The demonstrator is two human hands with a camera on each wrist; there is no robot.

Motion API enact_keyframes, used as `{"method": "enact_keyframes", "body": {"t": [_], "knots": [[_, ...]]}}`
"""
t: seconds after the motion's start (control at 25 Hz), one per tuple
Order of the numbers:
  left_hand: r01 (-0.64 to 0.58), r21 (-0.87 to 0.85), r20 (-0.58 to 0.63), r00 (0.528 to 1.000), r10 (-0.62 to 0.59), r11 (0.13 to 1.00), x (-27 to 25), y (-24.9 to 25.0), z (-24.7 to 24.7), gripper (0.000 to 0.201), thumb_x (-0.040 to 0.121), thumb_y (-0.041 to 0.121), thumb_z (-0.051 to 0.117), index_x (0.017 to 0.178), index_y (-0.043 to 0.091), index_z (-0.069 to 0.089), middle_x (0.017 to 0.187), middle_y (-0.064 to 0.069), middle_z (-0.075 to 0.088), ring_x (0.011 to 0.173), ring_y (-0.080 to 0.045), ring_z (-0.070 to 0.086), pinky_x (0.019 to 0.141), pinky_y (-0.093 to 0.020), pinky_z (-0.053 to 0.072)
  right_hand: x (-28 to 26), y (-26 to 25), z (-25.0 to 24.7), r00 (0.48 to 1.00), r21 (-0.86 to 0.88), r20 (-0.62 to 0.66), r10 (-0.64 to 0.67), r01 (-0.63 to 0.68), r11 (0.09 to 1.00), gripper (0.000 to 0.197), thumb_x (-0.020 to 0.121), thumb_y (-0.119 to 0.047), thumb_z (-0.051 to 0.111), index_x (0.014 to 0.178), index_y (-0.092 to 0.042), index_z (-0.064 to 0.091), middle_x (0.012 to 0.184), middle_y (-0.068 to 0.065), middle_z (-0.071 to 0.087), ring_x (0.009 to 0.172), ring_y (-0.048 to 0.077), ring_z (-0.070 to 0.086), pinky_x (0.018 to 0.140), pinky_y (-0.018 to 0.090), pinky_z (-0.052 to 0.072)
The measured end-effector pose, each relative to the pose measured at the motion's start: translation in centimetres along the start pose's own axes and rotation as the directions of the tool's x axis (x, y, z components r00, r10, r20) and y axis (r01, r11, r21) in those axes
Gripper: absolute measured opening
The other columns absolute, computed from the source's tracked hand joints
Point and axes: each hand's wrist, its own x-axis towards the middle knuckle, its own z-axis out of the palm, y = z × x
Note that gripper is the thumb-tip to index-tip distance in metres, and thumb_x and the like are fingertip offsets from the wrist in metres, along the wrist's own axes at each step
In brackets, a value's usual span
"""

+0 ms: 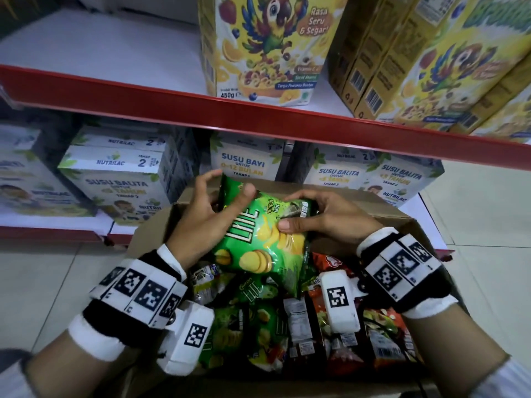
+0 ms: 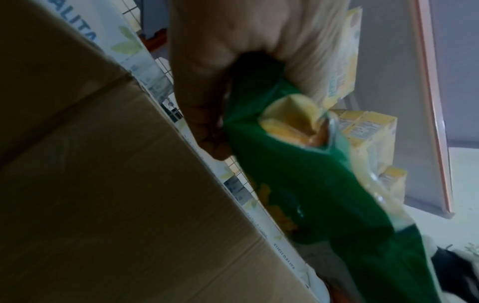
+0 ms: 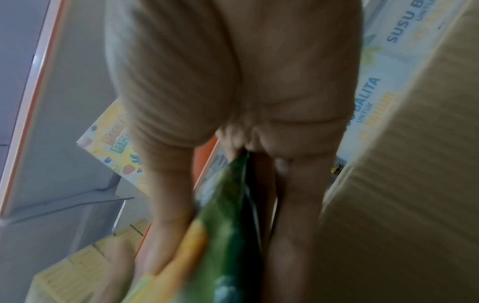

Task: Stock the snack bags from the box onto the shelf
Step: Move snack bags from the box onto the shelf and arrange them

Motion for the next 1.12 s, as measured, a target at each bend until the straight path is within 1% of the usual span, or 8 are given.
{"method": "enact_keyframes", "body": {"t": [0.12, 0.32, 0.44, 0.52, 0.68, 0.84, 0.96, 1.12], "knots": [[0.152, -0.296, 0.056, 0.988, -0.142, 0.943, 0.5, 0.3, -0.9, 0.052, 0.072, 0.064, 0.056, 0.1, 0.022, 0.069, 0.097, 0.003, 0.073, 0.086, -0.008, 0.07, 0.075, -0.027, 0.057, -0.1, 0.8, -0.3, 0.993, 0.18, -0.115, -0.039, 0.06, 0.982, 0.04, 0.044, -0.026, 0.087, 0.081, -0.026, 0.072, 0.084, 0.001, 0.075, 0.078, 0.015, 0.07, 0.073, 0.026, 0.056], [0.116, -0.328, 0.086, 0.992, -0.092, 0.938, 0.4, 0.2, -1.0, 0.051, 0.049, 0.045, 0.088, 0.091, 0.024, 0.068, 0.092, 0.002, 0.074, 0.086, -0.013, 0.071, 0.063, -0.027, 0.057, 0.9, 2.9, 1.0, 0.97, 0.363, -0.234, -0.067, 0.152, 0.919, 0.05, 0.047, -0.022, 0.089, 0.092, -0.027, 0.069, 0.101, 0.006, 0.072, 0.094, 0.026, 0.068, 0.087, 0.042, 0.054], [0.034, -0.332, -0.122, 0.989, -0.079, 0.942, 1.0, 0.0, -1.6, 0.048, 0.05, 0.033, 0.085, 0.092, 0.025, 0.062, 0.091, 0.002, 0.071, 0.088, -0.016, 0.068, 0.071, -0.033, 0.055, 1.3, 4.9, 2.0, 1.0, 0.177, -0.024, -0.01, 0.014, 0.984, 0.075, 0.058, -0.017, 0.085, 0.12, -0.039, 0.048, 0.11, 0.0, 0.069, 0.105, 0.021, 0.066, 0.086, 0.032, 0.054], [-0.023, -0.329, -0.182, 0.982, -0.039, 0.944, 1.4, 0.1, -2.6, 0.04, 0.058, 0.028, 0.085, 0.09, 0.028, 0.06, 0.085, 0.003, 0.069, 0.079, -0.014, 0.067, 0.07, -0.035, 0.052, 1.9, 5.9, 2.8, 0.988, 0.096, 0.128, 0.08, -0.093, 0.991, 0.082, 0.071, -0.007, 0.077, 0.117, -0.055, 0.029, 0.103, 0.001, 0.071, 0.095, 0.018, 0.07, 0.079, 0.025, 0.056], [-0.086, -0.295, -0.231, 0.973, 0.016, 0.952, 1.4, 0.3, -3.4, 0.03, 0.07, 0.023, 0.079, 0.083, 0.019, 0.052, 0.058, 0.007, 0.054, 0.044, -0.008, 0.051, 0.049, -0.024, 0.044, 3.2, 6.9, 3.5, 0.997, 0.029, -0.054, -0.051, 0.053, 0.998, 0.037, 0.082, 0.005, 0.065, 0.109, -0.02, 0.064, 0.088, 0.001, 0.073, 0.081, 0.011, 0.069, 0.079, 0.025, 0.053], [-0.094, -0.336, -0.232, 0.973, 0.014, 0.937, 1.2, 0.0, -4.1, 0.031, 0.08, 0.018, 0.073, 0.067, 0.023, 0.045, 0.046, 0.011, 0.043, 0.036, -0.006, 0.04, 0.041, -0.014, 0.037, 4.6, 9.4, 4.9, 0.976, -0.252, 0.212, 0.039, 0.016, 0.968, 0.028, 0.083, -0.001, 0.067, 0.105, -0.018, 0.067, 0.1, 0.0, 0.071, 0.09, 0.008, 0.064, 0.082, 0.014, 0.049], [-0.099, -0.3, -0.232, 0.972, 0.028, 0.949, 1.1, -0.2, -4.4, 0.022, 0.079, 0.023, 0.073, 0.063, 0.028, 0.06, 0.058, 0.014, 0.06, 0.053, -0.002, 0.057, 0.057, -0.016, 0.046, 6.5, 12.7, 6.7, 0.918, -0.69, 0.311, 0.247, 0.038, 0.723, 0.036, 0.085, -0.01, 0.066, 0.121, -0.011, 0.062, 0.12, 0.011, 0.065, 0.103, 0.02, 0.061, 0.081, 0.015, 0.043], [-0.064, -0.303, -0.264, 0.964, -0.019, 0.951, 0.7, -0.4, -5.0, 0.03, 0.076, 0.03, 0.076, 0.095, 0.017, 0.057, 0.101, -0.003, 0.069, 0.097, -0.015, 0.067, 0.087, -0.03, 0.051, 8.4, 16.2, 11.1, 0.779, -0.801, 0.446, 0.44, 0.129, 0.585, 0.057, 0.089, -0.027, 0.064, 0.141, -0.017, 0.043, 0.146, 0.005, 0.042, 0.129, 0.026, 0.044, 0.099, 0.028, 0.038]]}}
